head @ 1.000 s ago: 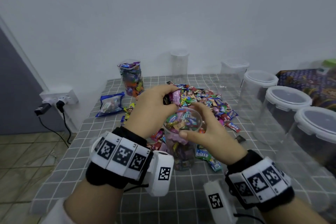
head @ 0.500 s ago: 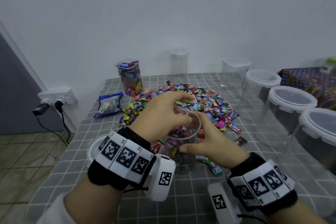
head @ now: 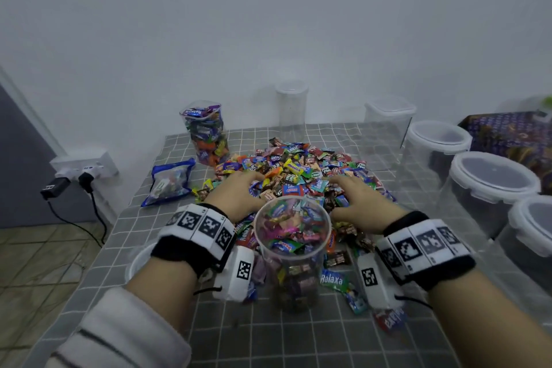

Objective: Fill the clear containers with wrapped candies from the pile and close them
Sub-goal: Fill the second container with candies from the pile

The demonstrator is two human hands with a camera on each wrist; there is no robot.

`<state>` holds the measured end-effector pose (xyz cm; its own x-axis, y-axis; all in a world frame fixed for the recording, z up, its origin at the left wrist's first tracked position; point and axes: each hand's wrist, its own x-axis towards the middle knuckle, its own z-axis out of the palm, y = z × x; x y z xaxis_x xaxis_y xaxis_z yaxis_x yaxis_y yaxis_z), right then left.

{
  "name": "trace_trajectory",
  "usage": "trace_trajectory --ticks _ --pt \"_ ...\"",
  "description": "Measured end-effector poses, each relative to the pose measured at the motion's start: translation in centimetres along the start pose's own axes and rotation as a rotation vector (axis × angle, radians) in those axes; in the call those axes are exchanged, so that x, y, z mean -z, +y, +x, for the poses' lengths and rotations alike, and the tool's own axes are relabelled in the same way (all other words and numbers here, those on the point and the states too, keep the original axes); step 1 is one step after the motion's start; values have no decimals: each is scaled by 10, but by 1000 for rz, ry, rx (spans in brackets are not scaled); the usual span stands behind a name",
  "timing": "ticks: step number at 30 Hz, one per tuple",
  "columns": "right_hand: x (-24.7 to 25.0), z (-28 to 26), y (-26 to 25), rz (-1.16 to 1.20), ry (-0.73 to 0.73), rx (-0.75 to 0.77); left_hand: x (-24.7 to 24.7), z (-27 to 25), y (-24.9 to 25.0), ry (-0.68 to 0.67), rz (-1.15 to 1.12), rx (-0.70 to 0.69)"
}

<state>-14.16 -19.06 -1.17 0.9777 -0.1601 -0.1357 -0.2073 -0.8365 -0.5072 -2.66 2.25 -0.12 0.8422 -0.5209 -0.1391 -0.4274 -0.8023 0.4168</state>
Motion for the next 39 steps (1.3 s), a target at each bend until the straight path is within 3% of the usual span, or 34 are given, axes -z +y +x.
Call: trace_trajectory --ticks 6,10,17,30,39 --pt "-3 35 5 -279 -154 -105 -11 25 0 -278 190 56" --pt "-9 46 3 -393 -244 -99 -17 33 2 -357 302 13" --pt "-9 46 -1 -352 -160 -57 -22 37 0 -161 347 -82" --pt "1 37 -1 -188 62 -24 -22 33 8 -64 232 -5" --pt "16 25 -5 143 268 62 -2 18 12 167 4 -18"
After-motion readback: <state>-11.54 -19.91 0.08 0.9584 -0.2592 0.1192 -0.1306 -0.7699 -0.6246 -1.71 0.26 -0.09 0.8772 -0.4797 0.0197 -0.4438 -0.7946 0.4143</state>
